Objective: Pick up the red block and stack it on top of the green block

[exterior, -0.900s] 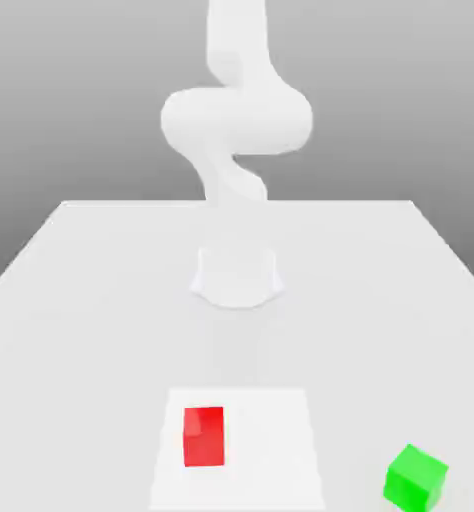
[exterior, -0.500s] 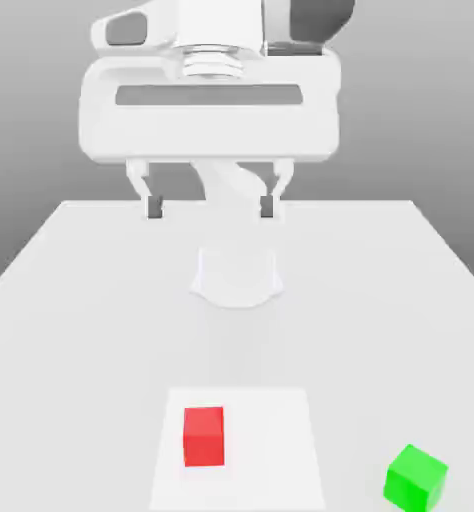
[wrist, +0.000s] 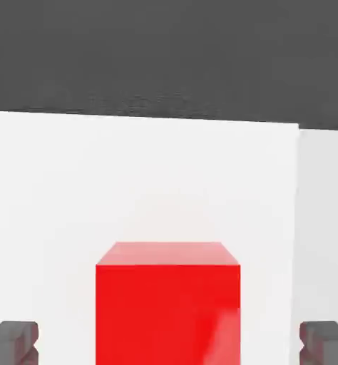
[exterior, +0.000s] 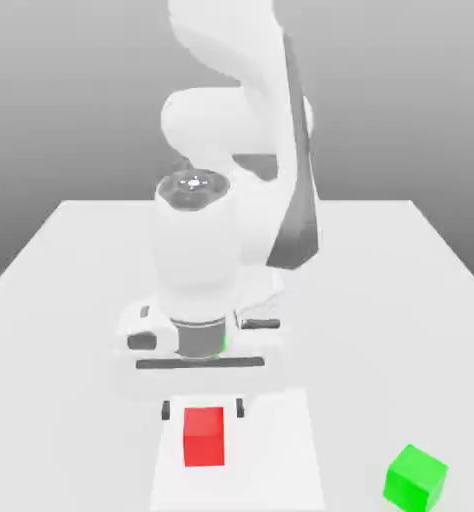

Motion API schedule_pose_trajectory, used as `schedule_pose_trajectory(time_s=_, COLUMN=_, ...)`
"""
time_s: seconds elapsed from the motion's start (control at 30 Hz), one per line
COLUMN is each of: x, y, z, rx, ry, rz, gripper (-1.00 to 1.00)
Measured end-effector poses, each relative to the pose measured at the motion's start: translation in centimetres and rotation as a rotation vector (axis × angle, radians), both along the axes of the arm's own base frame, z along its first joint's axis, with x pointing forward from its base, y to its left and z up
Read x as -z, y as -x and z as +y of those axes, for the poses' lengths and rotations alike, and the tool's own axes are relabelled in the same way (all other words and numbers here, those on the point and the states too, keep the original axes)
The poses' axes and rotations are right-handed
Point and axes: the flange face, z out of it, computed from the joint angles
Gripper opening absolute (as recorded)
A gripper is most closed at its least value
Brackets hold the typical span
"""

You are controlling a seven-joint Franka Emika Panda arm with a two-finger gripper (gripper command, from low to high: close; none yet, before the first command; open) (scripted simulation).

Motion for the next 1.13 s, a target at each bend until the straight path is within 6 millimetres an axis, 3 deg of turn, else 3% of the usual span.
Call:
schedule_pose_trajectory(time_s=0.03, x=0.6, y=0.1, z=0.0, rx=0.0, ry=0.0, rz=0.0, gripper=-1.0)
schedule_pose_trajectory(time_s=0.27, x=0.4, y=0.0, z=0.0, rx=0.0, ry=0.0, rz=0.001, gripper=-1.0)
schedule_pose_trajectory(time_s=0.47, x=-5.2, y=-0.3, z=0.5, rx=-0.002, ry=0.0, rz=0.001, gripper=-1.0)
schedule_pose_trajectory(time_s=0.57, x=-6.4, y=-2.3, z=5.1, rx=-0.02, ry=0.003, rz=0.002, gripper=-1.0)
schedule_pose_trajectory(time_s=0.7, x=-7.6, y=-4.7, z=12.9, rx=-0.039, ry=0.004, rz=0.003, gripper=-1.0)
schedule_pose_trajectory(time_s=0.87, x=-8.9, y=-5.5, z=23.3, rx=-0.061, ry=0.0, rz=0.0, gripper=-1.0)
schedule_pose_trajectory(time_s=1.0, x=-4.2, y=-5.5, z=25.0, rx=-0.064, ry=-0.001, rz=0.0, gripper=-1.0)
schedule_pose_trajectory(time_s=1.03, x=-3.4, y=-5.5, z=25.0, rx=-0.064, ry=-0.001, rz=0.0, gripper=1.0)
schedule_pose_trajectory(time_s=1.13, x=-3.4, y=-5.5, z=25.0, rx=-0.064, ry=-0.001, rz=0.0, gripper=1.0)
